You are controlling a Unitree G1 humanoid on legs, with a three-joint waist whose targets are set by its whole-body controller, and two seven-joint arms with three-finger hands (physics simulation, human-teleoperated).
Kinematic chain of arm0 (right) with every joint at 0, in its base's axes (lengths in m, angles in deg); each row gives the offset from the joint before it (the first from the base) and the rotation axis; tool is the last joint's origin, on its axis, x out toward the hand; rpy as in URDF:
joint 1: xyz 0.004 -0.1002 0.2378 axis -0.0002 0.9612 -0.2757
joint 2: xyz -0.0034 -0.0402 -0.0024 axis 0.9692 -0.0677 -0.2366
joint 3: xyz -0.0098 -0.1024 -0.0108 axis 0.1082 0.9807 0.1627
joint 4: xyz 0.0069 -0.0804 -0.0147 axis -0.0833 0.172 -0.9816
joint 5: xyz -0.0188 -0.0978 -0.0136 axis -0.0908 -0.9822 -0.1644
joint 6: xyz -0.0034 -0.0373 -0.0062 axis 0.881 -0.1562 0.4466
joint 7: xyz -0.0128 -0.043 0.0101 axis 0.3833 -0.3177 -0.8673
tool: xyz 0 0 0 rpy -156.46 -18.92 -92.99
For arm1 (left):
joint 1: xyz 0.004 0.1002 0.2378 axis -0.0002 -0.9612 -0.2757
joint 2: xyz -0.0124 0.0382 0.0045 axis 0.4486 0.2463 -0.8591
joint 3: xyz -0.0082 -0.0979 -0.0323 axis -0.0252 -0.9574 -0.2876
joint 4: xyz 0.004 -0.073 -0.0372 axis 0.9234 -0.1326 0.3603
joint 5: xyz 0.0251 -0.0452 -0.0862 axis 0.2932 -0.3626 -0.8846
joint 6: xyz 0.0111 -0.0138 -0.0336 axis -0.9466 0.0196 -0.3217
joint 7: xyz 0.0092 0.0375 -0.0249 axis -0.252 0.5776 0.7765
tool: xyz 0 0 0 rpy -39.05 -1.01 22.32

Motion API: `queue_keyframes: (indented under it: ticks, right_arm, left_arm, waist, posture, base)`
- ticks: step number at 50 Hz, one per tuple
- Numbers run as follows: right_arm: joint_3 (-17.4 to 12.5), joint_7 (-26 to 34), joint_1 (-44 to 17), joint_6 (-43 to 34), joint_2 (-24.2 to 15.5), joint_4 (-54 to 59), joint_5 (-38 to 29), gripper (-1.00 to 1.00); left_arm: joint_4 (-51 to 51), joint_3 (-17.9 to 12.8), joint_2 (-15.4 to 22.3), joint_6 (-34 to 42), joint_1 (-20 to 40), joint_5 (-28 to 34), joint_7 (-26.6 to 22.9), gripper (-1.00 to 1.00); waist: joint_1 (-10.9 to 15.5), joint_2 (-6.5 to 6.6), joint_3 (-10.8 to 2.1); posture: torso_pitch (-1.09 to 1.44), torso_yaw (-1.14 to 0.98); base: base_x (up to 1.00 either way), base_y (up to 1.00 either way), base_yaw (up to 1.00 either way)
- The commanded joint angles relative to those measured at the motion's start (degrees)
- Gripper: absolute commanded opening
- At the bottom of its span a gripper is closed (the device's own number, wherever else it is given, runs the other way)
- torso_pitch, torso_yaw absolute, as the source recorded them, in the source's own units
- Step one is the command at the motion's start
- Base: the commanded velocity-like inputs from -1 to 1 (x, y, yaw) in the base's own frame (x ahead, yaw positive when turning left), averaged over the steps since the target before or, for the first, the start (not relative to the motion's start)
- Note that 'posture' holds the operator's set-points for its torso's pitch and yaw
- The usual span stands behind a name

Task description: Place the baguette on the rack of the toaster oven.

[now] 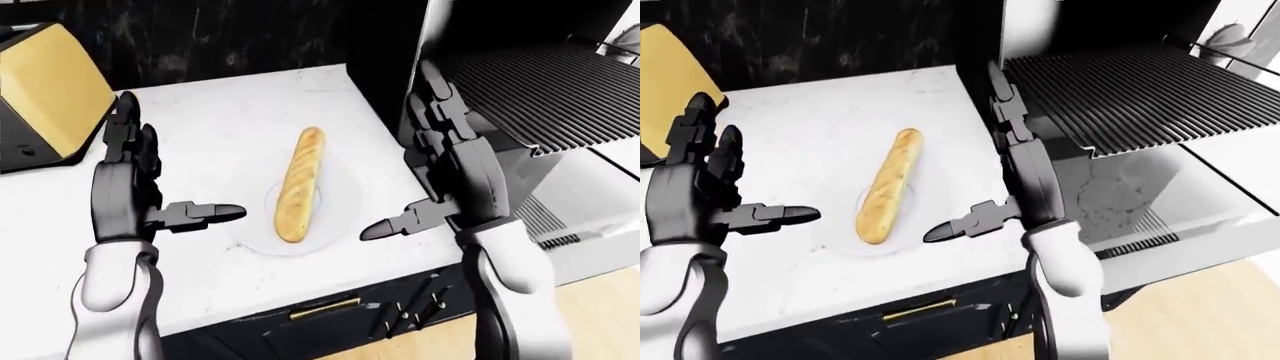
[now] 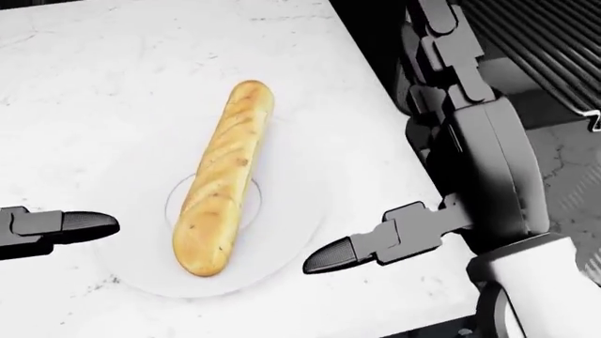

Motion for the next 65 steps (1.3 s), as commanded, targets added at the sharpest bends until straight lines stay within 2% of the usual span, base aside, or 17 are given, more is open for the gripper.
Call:
queue_keyframes:
  ticks: [1,8,14,19,20,21,22,24,28,31,35,40,42,45,49,59,65]
  right_arm:
    - [0.5,0.3,-1.4,2.3,0.0,-2.1,-0.2,1.00]
    - [1.7,2.5,-3.6,0.7,0.0,-0.9,-2.6,1.00]
    - [2.9,5.8,-8.4,-2.5,0.2,1.3,-6.5,1.00]
    - [4.6,11.5,-18.2,-8.0,-0.5,7.6,-13.2,1.00]
    - [4.3,12.9,-20.8,-11.5,-0.1,9.9,-14.6,1.00]
    - [5.3,14.3,-23.6,-11.1,-1.1,12.8,-17.1,1.00]
    - [5.0,15.5,-24.9,-10.9,-0.8,14.2,-18.3,1.00]
    - [6.0,21.4,-30.4,-11.4,-1.4,19.4,-21.3,1.00]
    - [7.4,30.1,-37.0,-5.4,-1.4,28.9,-31.0,1.00]
    - [6.9,35.0,-42.1,-0.3,0.3,35.3,-36.2,1.00]
    - [6.2,39.3,-47.3,10.4,1.2,44.7,-41.2,1.00]
    - [4.2,39.0,-52.1,25.0,0.0,56.2,-43.6,1.00]
    - [4.6,40.2,-53.7,32.6,-0.8,60.2,-43.2,1.00]
    - [4.0,42.9,-56.7,35.6,0.1,65.2,-43.0,1.00]
    - [5.6,46.1,-56.4,43.2,1.3,68.9,-44.1,1.00]
    - [5.6,39.8,-61.4,59.0,2.5,83.7,-50.0,1.00]
    - [4.8,37.2,-65.5,61.2,1.2,89.6,-51.9,1.00]
  left_arm:
    - [2.1,-0.7,0.7,-2.3,1.1,0.4,0.5,1.00]
    - [1.7,-0.9,0.6,-3.1,0.7,0.2,0.4,1.00]
    - [1.4,-1.1,0.7,-3.1,0.9,-0.1,0.7,1.00]
    - [1.5,-1.4,0.9,-2.8,1.2,-0.6,0.9,1.00]
    - [1.7,-1.6,0.9,-2.6,1.1,-0.8,0.9,1.00]
    - [1.9,-1.9,1.0,-2.5,1.1,-1.0,0.9,1.00]
    - [2.0,-2.0,1.1,-2.3,1.1,-1.2,0.9,1.00]
    - [2.6,-2.7,1.4,-1.9,1.0,-1.6,0.8,1.00]
    - [3.1,-3.7,1.7,-1.7,0.8,-2.3,1.0,1.00]
    - [4.3,-5.0,1.9,-1.4,0.0,-3.4,1.1,1.00]
    - [6.0,-7.1,2.6,-0.3,-0.7,-4.8,0.9,1.00]
    - [6.3,-7.8,2.8,-0.5,-1.2,-5.3,1.3,1.00]
    - [6.3,-7.9,2.9,-0.4,-1.1,-5.4,1.4,1.00]
    - [7.2,-8.4,3.0,0.4,-1.3,-6.0,1.5,1.00]
    - [7.7,-8.7,2.9,0.1,-1.8,-6.4,1.4,1.00]
    - [10.1,-11.4,2.4,0.8,-3.0,-9.0,1.4,1.00]
    - [10.3,-11.4,2.9,2.2,-2.7,-10.4,2.3,1.00]
  waist:
    - [0.1,-0.22,-1.44]
    - [-0.1,-0.54,-1.93]
    - [-0.2,-0.59,-1.87]
    - [-0.3,-0.43,-1.55]
    - [-0.3,-0.38,-1.47]
    - [-0.4,-0.31,-1.43]
    - [-0.5,-0.25,-1.33]
    - [-0.5,-0.10,-1.19]
    - [-0.7,0.27,-0.85]
    - [-0.9,0.65,-0.68]
    - [-1.1,1.14,-0.40]
    - [-1.3,1.53,-0.27]
    - [-1.3,1.62,-0.31]
    - [-1.4,1.76,-0.36]
    - [-1.6,1.91,-0.19]
    - [-1.8,2.25,-0.32]
    - [-1.3,2.22,-0.30]
  posture:
    - [0.00,0.00]
    - [0.00,0.00]
    - [0.00,0.00]
    - [0.00,0.00]
    - [0.00,0.00]
    - [0.00,0.00]
    - [0.00,0.00]
    - [0.00,0.00]
    - [0.00,0.00]
    - [0.00,0.00]
    - [0.00,0.00]
    - [0.00,0.00]
    - [0.00,0.00]
    - [0.00,0.00]
    - [0.00,0.00]
    - [0.00,0.00]
    - [0.00,0.03]
  base:
    - [0.00,0.00,0.00]
    - [0.00,0.00,0.00]
    - [0.00,0.00,0.00]
    - [0.00,0.00,0.00]
    - [0.00,0.00,0.00]
    - [0.00,0.00,0.00]
    - [0.00,0.00,0.00]
    - [0.00,0.00,0.00]
    - [0.00,0.00,0.00]
    - [0.00,0.00,0.00]
    - [0.00,0.00,0.00]
    - [0.00,0.00,0.00]
    - [0.00,0.00,0.00]
    - [0.00,0.00,0.00]
    - [0.00,0.00,0.00]
    - [0.00,0.00,0.00]
    - [0.00,0.00,0.00]
